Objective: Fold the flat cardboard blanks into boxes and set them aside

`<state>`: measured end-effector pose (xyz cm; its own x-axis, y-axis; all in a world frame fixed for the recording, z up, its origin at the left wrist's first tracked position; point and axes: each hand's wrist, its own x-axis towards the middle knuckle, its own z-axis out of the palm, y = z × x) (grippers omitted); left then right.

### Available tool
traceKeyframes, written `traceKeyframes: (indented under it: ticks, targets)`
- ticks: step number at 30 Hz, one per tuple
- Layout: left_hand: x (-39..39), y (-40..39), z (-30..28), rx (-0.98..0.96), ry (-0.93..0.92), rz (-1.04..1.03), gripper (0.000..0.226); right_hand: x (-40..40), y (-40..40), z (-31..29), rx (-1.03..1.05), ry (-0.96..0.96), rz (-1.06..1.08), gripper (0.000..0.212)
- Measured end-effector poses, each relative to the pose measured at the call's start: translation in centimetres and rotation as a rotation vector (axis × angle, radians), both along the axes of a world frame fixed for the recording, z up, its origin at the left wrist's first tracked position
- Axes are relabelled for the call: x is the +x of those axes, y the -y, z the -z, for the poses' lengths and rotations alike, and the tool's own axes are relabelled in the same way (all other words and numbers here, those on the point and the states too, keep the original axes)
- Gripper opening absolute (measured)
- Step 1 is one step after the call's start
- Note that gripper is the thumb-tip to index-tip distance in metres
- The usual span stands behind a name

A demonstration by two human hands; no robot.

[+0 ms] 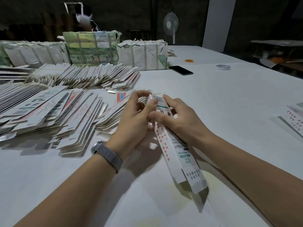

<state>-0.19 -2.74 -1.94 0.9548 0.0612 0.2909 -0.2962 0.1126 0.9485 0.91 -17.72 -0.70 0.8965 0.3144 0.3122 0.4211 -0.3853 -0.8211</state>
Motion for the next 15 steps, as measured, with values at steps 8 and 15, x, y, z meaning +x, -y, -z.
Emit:
traceKeyframes:
  ticks: [8, 15]
  targets:
    - [0.3, -0.2, 0.3, 0.193, 0.118, -0.162, 0.021, -0.2, 0.6, -0.9, -0.090, 0.039, -0.033, 0.050]
    - [0.4, -0.5, 0.1, 0.186, 0.199, -0.127, 0.024, -1.6, 2.0, -3.9, -0.330, 0.100, -0.013, 0.066]
